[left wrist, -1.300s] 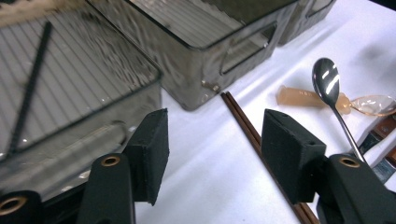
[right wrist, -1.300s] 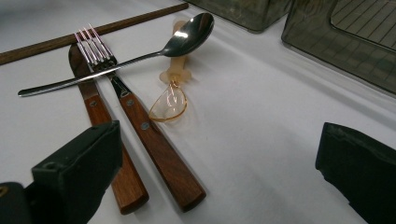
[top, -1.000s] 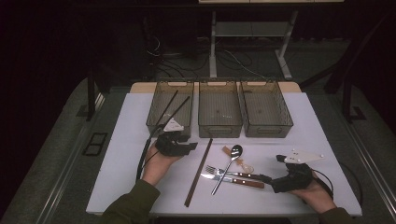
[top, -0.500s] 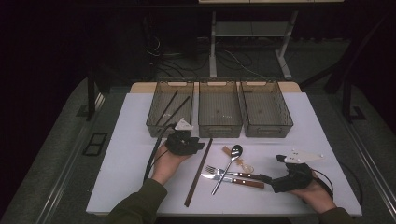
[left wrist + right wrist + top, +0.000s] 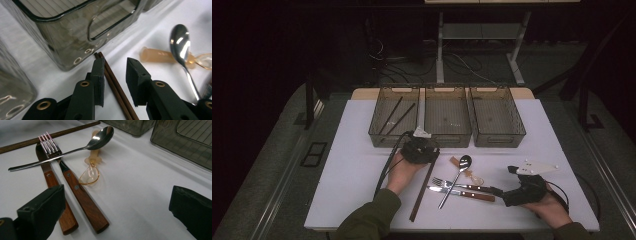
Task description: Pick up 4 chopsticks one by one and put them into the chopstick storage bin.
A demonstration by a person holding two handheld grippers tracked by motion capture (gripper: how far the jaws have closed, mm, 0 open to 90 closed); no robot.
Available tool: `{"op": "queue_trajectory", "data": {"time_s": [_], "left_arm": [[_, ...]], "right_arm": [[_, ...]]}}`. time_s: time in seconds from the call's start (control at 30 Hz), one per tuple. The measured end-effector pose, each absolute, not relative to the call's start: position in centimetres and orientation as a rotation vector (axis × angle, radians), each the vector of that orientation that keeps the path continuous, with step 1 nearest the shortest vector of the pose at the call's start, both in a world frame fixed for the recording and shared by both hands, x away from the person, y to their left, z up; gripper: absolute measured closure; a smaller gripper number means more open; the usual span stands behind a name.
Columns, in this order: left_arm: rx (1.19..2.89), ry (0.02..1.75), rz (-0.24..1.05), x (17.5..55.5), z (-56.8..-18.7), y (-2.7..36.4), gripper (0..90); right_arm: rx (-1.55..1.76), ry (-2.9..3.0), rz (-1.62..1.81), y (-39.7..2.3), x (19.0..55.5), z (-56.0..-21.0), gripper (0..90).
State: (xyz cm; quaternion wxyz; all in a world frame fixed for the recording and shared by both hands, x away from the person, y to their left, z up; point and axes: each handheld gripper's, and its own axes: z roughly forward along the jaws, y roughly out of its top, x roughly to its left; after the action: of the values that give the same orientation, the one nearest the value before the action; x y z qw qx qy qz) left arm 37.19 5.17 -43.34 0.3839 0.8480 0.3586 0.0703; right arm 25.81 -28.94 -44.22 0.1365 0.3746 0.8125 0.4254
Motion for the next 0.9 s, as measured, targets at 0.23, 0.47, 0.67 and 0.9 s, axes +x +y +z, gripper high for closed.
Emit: {"op": "queue_trajectory", "data": {"time_s": [0.23,0.47,0.67,0.9], "left_arm": [[2.160,0.954,0.197,37.8,-44.0,4.3,68.3],[2.208,0.953,0.222,37.9,-44.5,4.0,70.0],[2.230,0.927,0.251,37.8,-44.5,3.8,72.8],[2.248,0.892,0.276,37.7,-44.5,3.7,75.3]], "right_arm": [[1.081,2.352,1.233,-29.0,25.8,-44.2,0.8],[1.080,2.354,1.235,-28.9,25.8,-44.2,0.8],[1.081,2.355,1.234,-28.9,25.8,-44.2,0.8],[1.081,2.355,1.233,-28.9,25.8,-44.2,0.8]]}}
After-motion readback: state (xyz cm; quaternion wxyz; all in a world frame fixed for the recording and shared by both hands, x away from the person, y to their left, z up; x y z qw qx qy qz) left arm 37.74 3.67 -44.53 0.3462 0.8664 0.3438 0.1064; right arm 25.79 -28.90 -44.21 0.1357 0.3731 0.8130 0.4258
